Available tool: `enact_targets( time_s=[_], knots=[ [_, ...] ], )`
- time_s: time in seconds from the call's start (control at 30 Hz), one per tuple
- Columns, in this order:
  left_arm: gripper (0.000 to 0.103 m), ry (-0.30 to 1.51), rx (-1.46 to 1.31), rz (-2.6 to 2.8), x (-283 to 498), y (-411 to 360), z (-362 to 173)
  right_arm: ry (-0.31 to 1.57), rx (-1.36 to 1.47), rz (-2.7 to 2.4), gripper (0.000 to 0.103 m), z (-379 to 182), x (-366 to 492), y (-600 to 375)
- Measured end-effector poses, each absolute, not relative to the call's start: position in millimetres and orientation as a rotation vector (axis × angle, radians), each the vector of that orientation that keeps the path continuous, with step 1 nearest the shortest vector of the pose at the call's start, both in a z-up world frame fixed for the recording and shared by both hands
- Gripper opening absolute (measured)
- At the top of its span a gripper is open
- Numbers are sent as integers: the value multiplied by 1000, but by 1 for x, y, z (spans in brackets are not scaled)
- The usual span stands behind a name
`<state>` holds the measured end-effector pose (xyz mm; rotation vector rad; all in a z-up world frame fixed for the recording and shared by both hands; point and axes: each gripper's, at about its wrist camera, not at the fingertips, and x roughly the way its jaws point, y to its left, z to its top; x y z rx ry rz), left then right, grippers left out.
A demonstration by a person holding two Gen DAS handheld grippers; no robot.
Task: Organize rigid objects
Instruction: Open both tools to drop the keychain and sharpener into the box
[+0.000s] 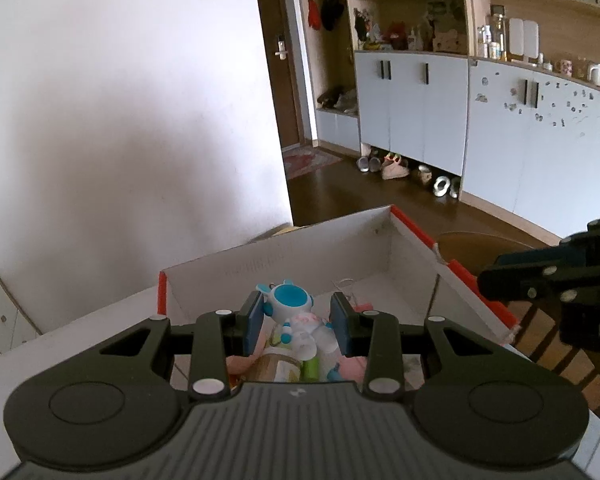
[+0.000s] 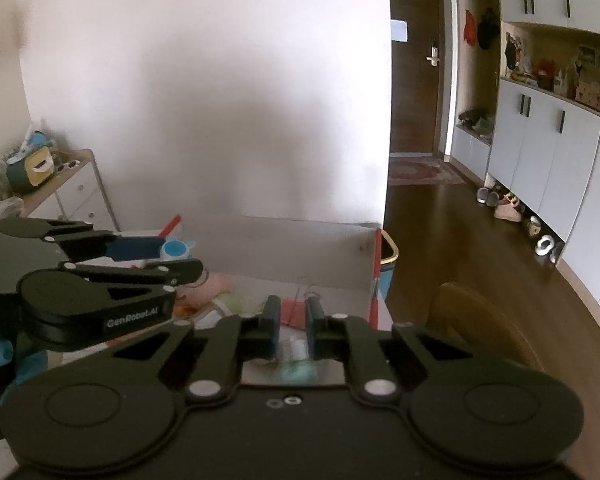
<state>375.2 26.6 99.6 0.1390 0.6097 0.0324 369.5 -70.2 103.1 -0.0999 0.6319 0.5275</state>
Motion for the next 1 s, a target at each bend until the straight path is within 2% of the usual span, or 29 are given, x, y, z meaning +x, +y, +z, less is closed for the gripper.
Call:
enact_targets(
  time_s=[0.63, 0.9, 0.97, 1.0],
  knots=[
    [36, 814, 106, 34, 460, 37, 33, 745, -161, 538, 18, 53, 405, -46],
    [37, 906, 73, 19, 476, 40, 28, 771, -166, 543, 21, 43, 411, -44],
    [38, 907, 66, 7, 477, 40, 29, 772, -167, 545, 21, 41, 411, -44],
    [42, 904, 64, 8, 476, 40, 29, 774, -167, 546, 21, 40, 411, -44]
  ],
)
